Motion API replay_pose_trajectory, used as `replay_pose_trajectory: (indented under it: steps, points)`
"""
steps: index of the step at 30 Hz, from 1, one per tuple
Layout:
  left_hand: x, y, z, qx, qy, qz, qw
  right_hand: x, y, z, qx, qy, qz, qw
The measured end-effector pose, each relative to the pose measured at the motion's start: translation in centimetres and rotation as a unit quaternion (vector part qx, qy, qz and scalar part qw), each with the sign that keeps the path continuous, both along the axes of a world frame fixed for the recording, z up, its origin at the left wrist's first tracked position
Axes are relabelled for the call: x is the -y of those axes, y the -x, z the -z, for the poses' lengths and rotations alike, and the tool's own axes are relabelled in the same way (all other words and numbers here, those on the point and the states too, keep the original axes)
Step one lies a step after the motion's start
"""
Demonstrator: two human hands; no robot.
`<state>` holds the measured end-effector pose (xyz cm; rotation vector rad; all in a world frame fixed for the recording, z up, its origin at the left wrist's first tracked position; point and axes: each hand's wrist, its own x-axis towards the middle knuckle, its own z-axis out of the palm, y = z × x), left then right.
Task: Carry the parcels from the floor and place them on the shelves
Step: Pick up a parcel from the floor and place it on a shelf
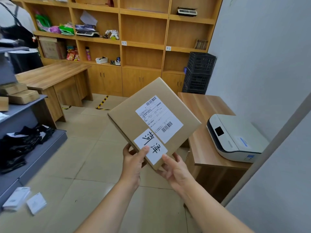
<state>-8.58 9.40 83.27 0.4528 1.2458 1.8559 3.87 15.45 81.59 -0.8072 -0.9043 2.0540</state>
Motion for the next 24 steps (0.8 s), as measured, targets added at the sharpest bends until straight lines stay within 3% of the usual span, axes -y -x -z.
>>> replay_pose_trajectory:
  steps: [7,9,12,16,24]
  points:
    - [-4.5,2.2,-0.7,-0.046,0.017,0.005,0.999,-9.9,-4.0,-3.2,0.094,-0.082,0.183,0.975]
    - [-5.9,2.4,-0.8,-0.054,0.013,0.002,0.998,-12.3,-5.1,-4.3,0.135,-0.144,0.208,0.958]
    - [-8.7,2.7,-0.9,-0.058,0.003,-0.001,0.998,-15.3,-5.5,-5.2,0.166,-0.225,0.195,0.940]
    - [-12.4,3.4,-1.2,-0.071,-0.017,-0.007,0.997,-18.2,-5.1,-5.0,0.179,-0.264,0.161,0.934]
    - [-18.2,6.5,-0.9,-0.084,-0.014,-0.026,0.996,-23.9,-1.8,-3.6,0.178,-0.263,0.141,0.938]
